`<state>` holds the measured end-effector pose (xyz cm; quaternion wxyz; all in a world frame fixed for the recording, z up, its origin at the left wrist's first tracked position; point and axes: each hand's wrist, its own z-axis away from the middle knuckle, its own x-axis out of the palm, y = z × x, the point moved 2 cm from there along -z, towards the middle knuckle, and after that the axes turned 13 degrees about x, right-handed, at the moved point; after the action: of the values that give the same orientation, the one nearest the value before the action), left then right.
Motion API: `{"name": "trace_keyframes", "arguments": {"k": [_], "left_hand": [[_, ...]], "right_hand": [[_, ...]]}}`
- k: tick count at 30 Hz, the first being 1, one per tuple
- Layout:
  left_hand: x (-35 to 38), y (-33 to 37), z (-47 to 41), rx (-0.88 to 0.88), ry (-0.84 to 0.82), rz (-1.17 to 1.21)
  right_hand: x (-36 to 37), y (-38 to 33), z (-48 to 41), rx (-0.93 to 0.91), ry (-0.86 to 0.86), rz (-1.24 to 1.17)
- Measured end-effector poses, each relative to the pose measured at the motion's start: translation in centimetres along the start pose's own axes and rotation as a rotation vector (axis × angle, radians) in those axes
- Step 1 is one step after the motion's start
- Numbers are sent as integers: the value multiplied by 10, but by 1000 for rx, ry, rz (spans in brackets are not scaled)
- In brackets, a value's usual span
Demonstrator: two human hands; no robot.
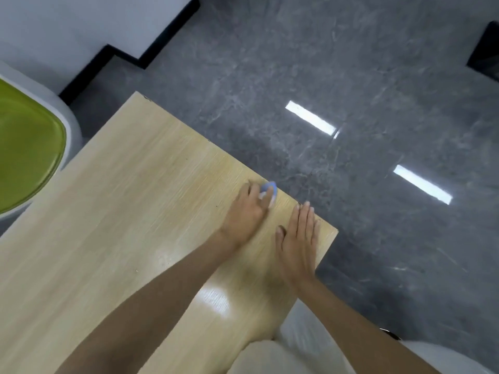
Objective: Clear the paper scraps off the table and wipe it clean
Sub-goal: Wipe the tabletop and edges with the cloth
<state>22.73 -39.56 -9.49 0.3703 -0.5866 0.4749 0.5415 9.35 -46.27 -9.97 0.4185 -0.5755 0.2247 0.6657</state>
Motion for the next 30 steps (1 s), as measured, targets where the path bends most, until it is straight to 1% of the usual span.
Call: {"name": "trace_keyframes", "arguments": {"k": [1,2,3,5,7,8,9,10,11,12,13,14,15,16,17,18,19,21,22,23,24,25,26,27,28,30], "left_hand": [[-1,2,6,170,-36,4],[-7,-11,9,285,-66,-25],[-8,-35,8,308,-52,-78],[-17,-95,3,28,-76,-45],[-22,-150,4,-297,-27,-108],[-23,-166,7,-416,-21,-118],[-25,-167,7,-518,5,-74],[-26,-156,7,-572,20,-18],[-28,-138,5,-574,32,51],[-25,-119,6,-531,15,114],[-24,-101,9,-416,-30,182],[-19,-90,16,-223,-71,177],[-18,-89,21,-44,-86,133],[-17,-104,25,98,-68,52],[-16,-125,28,145,-42,-15],[-15,-150,29,89,-47,-37],[-18,-175,28,-40,-42,-62],[-27,-219,25,-404,-42,-98],[-32,-230,23,-544,-42,-54],[-34,-230,19,-641,-26,-2],[-35,-220,13,-684,-10,33],[-36,-204,8,-655,-5,51],[-32,-185,5,-556,18,64],[-28,-163,6,-417,24,88],[-21,-145,12,-236,23,84],[-10,-145,30,43,-7,39]], "right_hand": [[0,-5,-3,-19,-3,-1],[2,-11,-6,-44,-2,-3],[3,-17,-10,-72,-1,-9],[5,-34,-17,-122,-11,-24],[5,-55,-24,-152,-21,-14],[5,-65,-26,-167,-27,-12],[4,-75,-29,-183,-33,-16],[4,-83,-30,-200,-41,-15],[5,-89,-32,-208,-47,-10],[7,-95,-33,-205,-48,-7],[8,-99,-34,-196,-41,-6],[9,-102,-34,-189,-31,-7],[11,-105,-34,-190,-27,-5],[13,-107,-34,-197,-30,6],[15,-108,-34,-206,-33,18],[17,-109,-35,-212,-36,25],[18,-110,-35,-219,-37,29],[18,-116,-37,-249,-45,45],[18,-119,-38,-267,-57,56],[18,-124,-39,-282,-65,61],[18,-129,-41,-290,-64,60],[19,-134,-42,-292,-61,60],[20,-139,-43,-287,-60,65],[22,-144,-43,-282,-57,76],[23,-148,-42,-280,-54,88],[25,-150,-43,-297,-40,101]]}}
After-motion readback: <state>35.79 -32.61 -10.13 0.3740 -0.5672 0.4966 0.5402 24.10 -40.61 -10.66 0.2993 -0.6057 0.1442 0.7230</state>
